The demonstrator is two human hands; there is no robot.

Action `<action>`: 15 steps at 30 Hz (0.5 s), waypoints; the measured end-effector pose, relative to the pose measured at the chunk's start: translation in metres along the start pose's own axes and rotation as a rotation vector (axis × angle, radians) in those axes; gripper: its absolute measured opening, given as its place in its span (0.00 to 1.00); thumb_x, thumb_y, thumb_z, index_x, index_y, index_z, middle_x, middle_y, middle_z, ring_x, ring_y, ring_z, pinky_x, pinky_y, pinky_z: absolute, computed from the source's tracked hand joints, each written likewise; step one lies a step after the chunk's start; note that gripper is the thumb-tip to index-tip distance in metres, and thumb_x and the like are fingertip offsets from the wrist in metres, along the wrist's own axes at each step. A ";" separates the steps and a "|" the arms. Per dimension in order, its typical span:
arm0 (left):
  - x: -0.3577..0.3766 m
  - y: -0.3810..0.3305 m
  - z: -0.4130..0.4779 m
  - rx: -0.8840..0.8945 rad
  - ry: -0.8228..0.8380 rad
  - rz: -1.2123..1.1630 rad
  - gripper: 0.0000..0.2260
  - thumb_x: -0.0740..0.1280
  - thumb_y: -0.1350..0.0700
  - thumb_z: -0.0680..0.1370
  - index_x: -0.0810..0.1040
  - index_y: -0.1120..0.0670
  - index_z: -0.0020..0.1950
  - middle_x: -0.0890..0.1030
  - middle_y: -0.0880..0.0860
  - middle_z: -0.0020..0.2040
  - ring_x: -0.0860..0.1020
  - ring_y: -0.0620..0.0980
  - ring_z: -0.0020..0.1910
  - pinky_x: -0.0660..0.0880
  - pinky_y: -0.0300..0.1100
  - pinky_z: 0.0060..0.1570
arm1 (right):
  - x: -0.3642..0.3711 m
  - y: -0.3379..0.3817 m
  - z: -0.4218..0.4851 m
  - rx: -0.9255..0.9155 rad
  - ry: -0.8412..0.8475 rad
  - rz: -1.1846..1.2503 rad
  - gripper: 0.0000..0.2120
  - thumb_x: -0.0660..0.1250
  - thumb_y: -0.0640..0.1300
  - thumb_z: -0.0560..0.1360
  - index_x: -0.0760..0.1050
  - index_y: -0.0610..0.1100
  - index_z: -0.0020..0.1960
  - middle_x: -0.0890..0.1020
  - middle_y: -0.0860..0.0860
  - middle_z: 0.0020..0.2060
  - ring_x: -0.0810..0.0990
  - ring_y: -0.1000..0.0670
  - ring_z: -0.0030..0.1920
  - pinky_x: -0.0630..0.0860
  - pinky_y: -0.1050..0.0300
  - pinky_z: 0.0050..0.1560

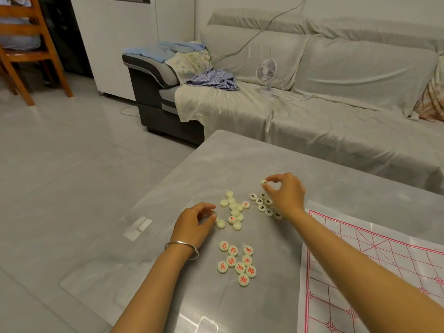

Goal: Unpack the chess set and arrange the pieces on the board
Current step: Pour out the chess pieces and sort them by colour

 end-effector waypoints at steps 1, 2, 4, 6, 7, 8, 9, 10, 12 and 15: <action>0.001 0.001 0.001 0.012 0.012 0.020 0.09 0.68 0.54 0.75 0.78 0.46 0.55 0.81 0.46 0.50 0.77 0.45 0.51 0.75 0.38 0.53 | -0.002 -0.017 0.008 0.079 0.028 -0.050 0.10 0.69 0.52 0.72 0.82 0.49 0.50 0.82 0.49 0.49 0.76 0.46 0.56 0.69 0.51 0.57; 0.001 0.002 0.001 0.024 0.020 0.039 0.10 0.69 0.53 0.74 0.78 0.45 0.54 0.81 0.46 0.49 0.77 0.44 0.51 0.76 0.41 0.54 | -0.001 -0.033 0.013 0.141 0.086 -0.090 0.10 0.70 0.52 0.72 0.82 0.49 0.49 0.83 0.49 0.49 0.77 0.45 0.56 0.70 0.51 0.58; 0.003 0.000 0.001 0.041 0.027 0.053 0.10 0.70 0.50 0.73 0.77 0.42 0.53 0.80 0.43 0.49 0.77 0.44 0.51 0.76 0.45 0.55 | 0.002 -0.050 0.015 0.208 0.191 -0.116 0.11 0.70 0.53 0.71 0.82 0.50 0.50 0.83 0.49 0.49 0.77 0.45 0.57 0.71 0.51 0.59; 0.005 -0.006 0.001 0.061 0.045 0.082 0.09 0.70 0.47 0.72 0.77 0.39 0.51 0.80 0.41 0.48 0.76 0.43 0.51 0.74 0.46 0.56 | 0.001 -0.051 0.015 0.213 0.217 -0.053 0.13 0.71 0.52 0.71 0.80 0.51 0.54 0.81 0.49 0.54 0.75 0.46 0.60 0.69 0.51 0.60; 0.007 -0.008 0.000 0.075 0.066 0.125 0.09 0.70 0.46 0.71 0.77 0.38 0.50 0.79 0.41 0.49 0.75 0.43 0.52 0.73 0.47 0.57 | 0.001 -0.046 0.013 0.188 0.211 -0.003 0.14 0.71 0.52 0.71 0.79 0.50 0.56 0.79 0.49 0.57 0.74 0.46 0.61 0.69 0.51 0.60; 0.008 -0.009 0.000 0.088 0.091 0.173 0.09 0.71 0.45 0.70 0.77 0.37 0.50 0.78 0.41 0.50 0.73 0.44 0.52 0.72 0.47 0.57 | 0.002 -0.038 0.008 0.129 0.205 0.039 0.15 0.71 0.51 0.72 0.79 0.50 0.57 0.78 0.49 0.58 0.73 0.46 0.61 0.69 0.50 0.61; 0.008 -0.009 -0.001 0.096 0.109 0.211 0.10 0.71 0.44 0.70 0.77 0.37 0.50 0.77 0.42 0.50 0.72 0.45 0.52 0.71 0.47 0.57 | 0.005 -0.028 0.002 0.034 0.216 0.062 0.15 0.70 0.51 0.72 0.79 0.51 0.57 0.77 0.49 0.58 0.73 0.47 0.62 0.69 0.49 0.62; 0.008 -0.010 -0.002 0.099 0.116 0.231 0.12 0.72 0.44 0.69 0.77 0.38 0.51 0.77 0.43 0.51 0.72 0.45 0.53 0.71 0.47 0.57 | 0.010 -0.018 -0.006 -0.080 0.251 0.060 0.14 0.69 0.51 0.73 0.78 0.52 0.58 0.76 0.50 0.59 0.71 0.48 0.62 0.68 0.49 0.63; 0.008 -0.012 -0.003 0.112 0.113 0.285 0.15 0.71 0.43 0.70 0.77 0.40 0.55 0.76 0.44 0.53 0.71 0.47 0.56 0.70 0.45 0.57 | 0.021 -0.002 -0.024 -0.307 0.355 -0.031 0.15 0.64 0.51 0.76 0.76 0.52 0.62 0.74 0.52 0.63 0.67 0.49 0.66 0.61 0.49 0.69; 0.016 -0.019 -0.005 0.163 0.089 0.449 0.18 0.66 0.41 0.73 0.75 0.41 0.62 0.73 0.45 0.58 0.67 0.48 0.60 0.63 0.40 0.56 | 0.030 0.006 -0.043 -0.507 0.427 -0.230 0.18 0.56 0.51 0.80 0.70 0.50 0.68 0.68 0.54 0.71 0.56 0.51 0.75 0.42 0.50 0.74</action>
Point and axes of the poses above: each hand's wrist, its own z-axis towards the middle knuckle, its own x-axis out of the palm, y = z × x, the point moved 4 cm from there along z, towards the middle knuckle
